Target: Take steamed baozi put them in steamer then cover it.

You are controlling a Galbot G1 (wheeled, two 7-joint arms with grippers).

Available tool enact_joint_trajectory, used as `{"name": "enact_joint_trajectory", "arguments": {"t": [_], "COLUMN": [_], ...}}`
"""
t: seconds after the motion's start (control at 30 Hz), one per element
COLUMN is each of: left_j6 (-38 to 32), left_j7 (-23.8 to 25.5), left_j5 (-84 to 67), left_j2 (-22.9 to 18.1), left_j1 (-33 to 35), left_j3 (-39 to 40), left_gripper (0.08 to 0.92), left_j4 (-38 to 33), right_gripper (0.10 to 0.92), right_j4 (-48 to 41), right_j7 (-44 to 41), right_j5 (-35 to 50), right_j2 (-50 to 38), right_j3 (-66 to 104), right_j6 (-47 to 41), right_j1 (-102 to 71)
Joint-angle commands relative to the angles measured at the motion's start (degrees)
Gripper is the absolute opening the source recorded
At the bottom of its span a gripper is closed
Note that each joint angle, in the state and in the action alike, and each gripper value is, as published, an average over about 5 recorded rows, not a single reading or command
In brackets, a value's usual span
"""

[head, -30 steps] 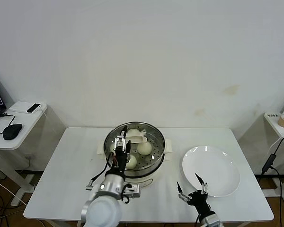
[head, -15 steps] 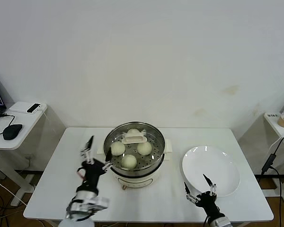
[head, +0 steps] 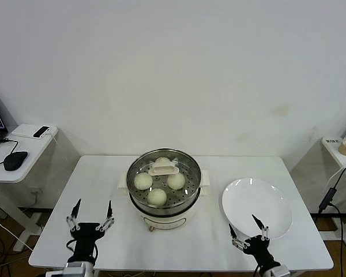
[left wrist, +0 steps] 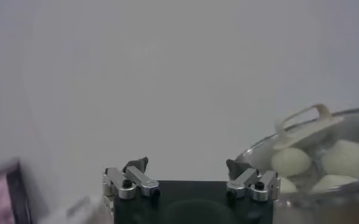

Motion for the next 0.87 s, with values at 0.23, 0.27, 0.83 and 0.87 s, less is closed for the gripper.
{"name": "enact_joint_trajectory", "arguments": {"t": [0.23,0.27,0.83,0.87], "left_j6": [-1.61,-1.27,0.53,0.51], "left_j7": [0.64,0.98,4.03,4.07], "left_j5": [-16.22,-15.94,-11.64,-11.71], "left_j2": [0.80,0.65,-2.62,-2.62], "left_j1": [3.36,3.36,4.20,4.28], "left_j3": [-3.44,-3.32,-6.31,-6.40], "left_gripper": [0.823,0.823,0.823,0.823], "left_j4": [5.37,5.19,5.45,5.41], "right_gripper": [0.823,0.823,0.823,0.823], "right_j4": [3.92,4.26,5.88,5.87], "right_j7": [3.98,4.39,8.48,8.48], "right_j5": [8.77,8.91,10.97,10.96], "right_j2": [-3.35,-3.50,-6.23,-6.20], "right_j3": [-3.59,-3.70,-4.01,-4.01], "right_j6": [-6.53,-7.16,-8.84,-8.83], "right_j1": [-0.68,-0.81,-1.87,-1.88]}}
